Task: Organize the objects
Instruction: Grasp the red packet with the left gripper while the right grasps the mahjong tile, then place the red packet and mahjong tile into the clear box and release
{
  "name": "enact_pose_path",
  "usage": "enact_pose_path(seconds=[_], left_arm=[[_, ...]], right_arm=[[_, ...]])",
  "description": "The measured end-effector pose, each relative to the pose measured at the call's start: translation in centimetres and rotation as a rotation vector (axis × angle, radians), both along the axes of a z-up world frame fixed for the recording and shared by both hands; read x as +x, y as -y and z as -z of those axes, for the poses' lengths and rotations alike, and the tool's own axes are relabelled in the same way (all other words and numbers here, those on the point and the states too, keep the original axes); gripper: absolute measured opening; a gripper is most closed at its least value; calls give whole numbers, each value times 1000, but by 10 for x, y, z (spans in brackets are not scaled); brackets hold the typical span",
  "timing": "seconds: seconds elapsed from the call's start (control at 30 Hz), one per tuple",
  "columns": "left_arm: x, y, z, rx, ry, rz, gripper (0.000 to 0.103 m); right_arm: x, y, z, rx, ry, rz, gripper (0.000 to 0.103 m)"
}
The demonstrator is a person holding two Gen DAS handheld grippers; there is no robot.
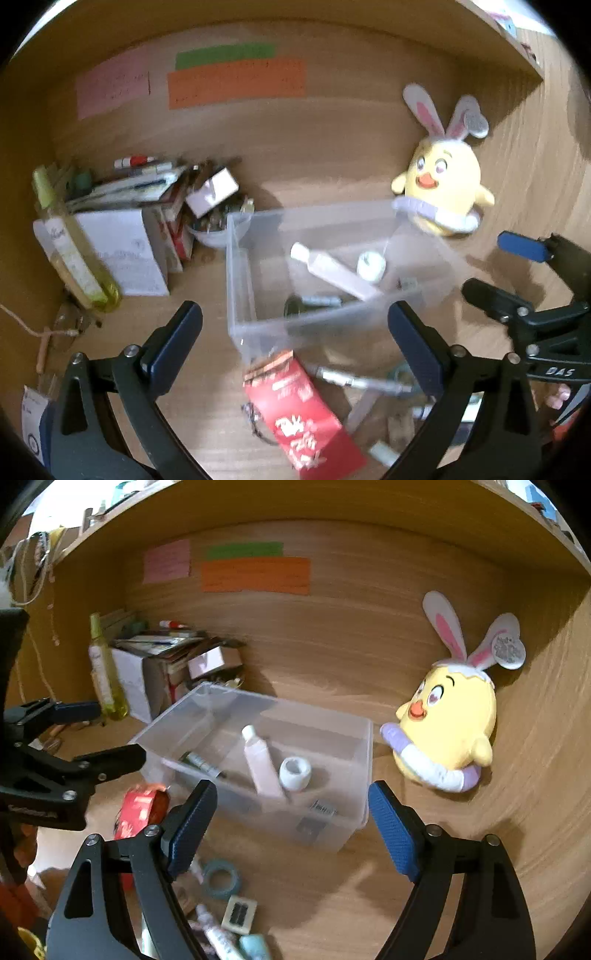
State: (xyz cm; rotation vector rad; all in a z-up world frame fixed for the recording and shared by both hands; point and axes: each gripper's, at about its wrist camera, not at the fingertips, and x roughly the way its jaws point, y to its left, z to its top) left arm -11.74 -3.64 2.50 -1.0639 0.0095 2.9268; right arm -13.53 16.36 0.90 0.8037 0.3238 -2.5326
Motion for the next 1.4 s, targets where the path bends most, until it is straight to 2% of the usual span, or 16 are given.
enact_pose_path(seconds=[0.17,0.5,0.67,0.83,0.9,0.93,1.03,1.1,1.13,1.4], left_arm=[[6,3,28,-26,71,-13,102],[-3,16,86,57,223,-60,102],[-9,20,97,82,251,-74,102],[-15,22,98,103,244,-79,102],[-16,23,98,113,246,-77,96],[-16,24,98,118,250,-74,84],[-16,25,100,138,259,-67,74],[-15,26,100,147,256,-67,65],[-13,26,100,146,251,-71,57],[6,33,90,179,204,-87,55]], right_arm=[[16,-4,24,17,42,4,82],[22,-12,84,16,230,7,80],[13,-13,96,-7,317,-6,58],[11,-11,98,-18,350,-38,45],[11,-9,100,4,346,-39,37],[11,-8,101,17,345,-40,31],[13,-6,101,50,321,-35,23],[12,-8,100,46,319,-33,23],[12,-10,101,46,316,-27,23],[11,-25,86,1,272,18,22]])
